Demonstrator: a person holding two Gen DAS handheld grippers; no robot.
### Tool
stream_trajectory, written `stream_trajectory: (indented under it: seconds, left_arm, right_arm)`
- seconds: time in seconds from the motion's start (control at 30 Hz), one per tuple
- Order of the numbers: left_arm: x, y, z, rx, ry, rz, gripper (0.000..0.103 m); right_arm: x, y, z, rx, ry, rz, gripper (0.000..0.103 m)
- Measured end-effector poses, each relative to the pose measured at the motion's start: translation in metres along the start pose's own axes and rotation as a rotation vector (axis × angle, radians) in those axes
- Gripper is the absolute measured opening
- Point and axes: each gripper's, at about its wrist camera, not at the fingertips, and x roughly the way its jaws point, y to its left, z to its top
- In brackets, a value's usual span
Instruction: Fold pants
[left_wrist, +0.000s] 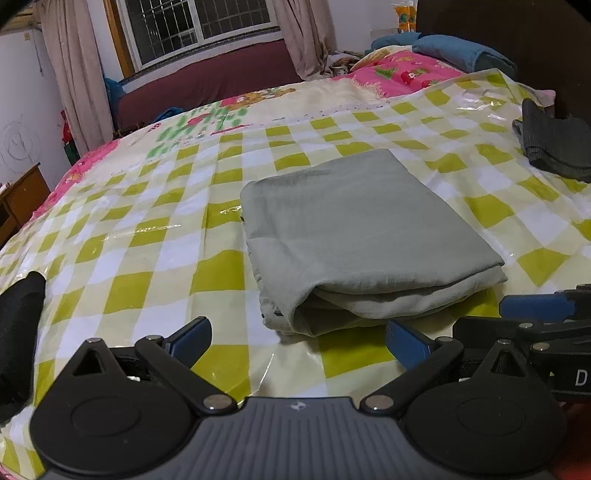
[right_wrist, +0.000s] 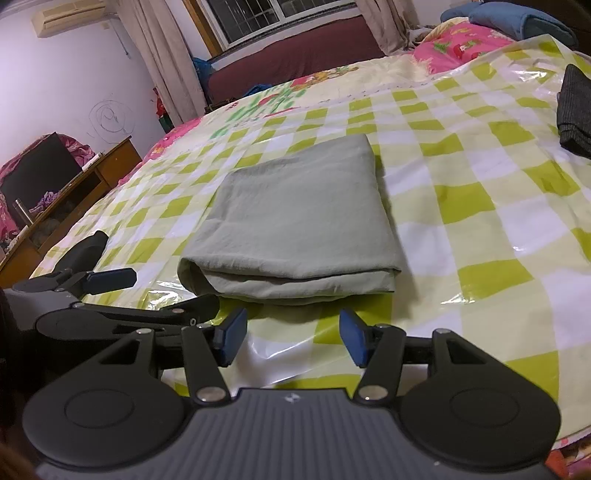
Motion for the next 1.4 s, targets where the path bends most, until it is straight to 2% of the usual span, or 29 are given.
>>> stream_trajectory:
  seconds: [0.43, 0.87, 1.4]
  left_arm:
    - [0.002, 0.000, 0.002, -0.020, 0.015, -0.010, 0.103]
    - [0.000, 0.005, 0.002, -0.049, 0.000, -0.035, 0.103]
    - [0.001, 0.004, 0.001, -0.039, 0.007, -0.037, 0.103]
  right_arm:
    - [0.001, -0.001, 0.000, 0.014, 0.003, -0.006, 0.057]
    - [0.006, -0.010, 0.000, 0.054, 0.037, -0.077, 0.057]
    - [0.006, -0.013, 0.000, 0.068, 0.041, -0.076, 0.057]
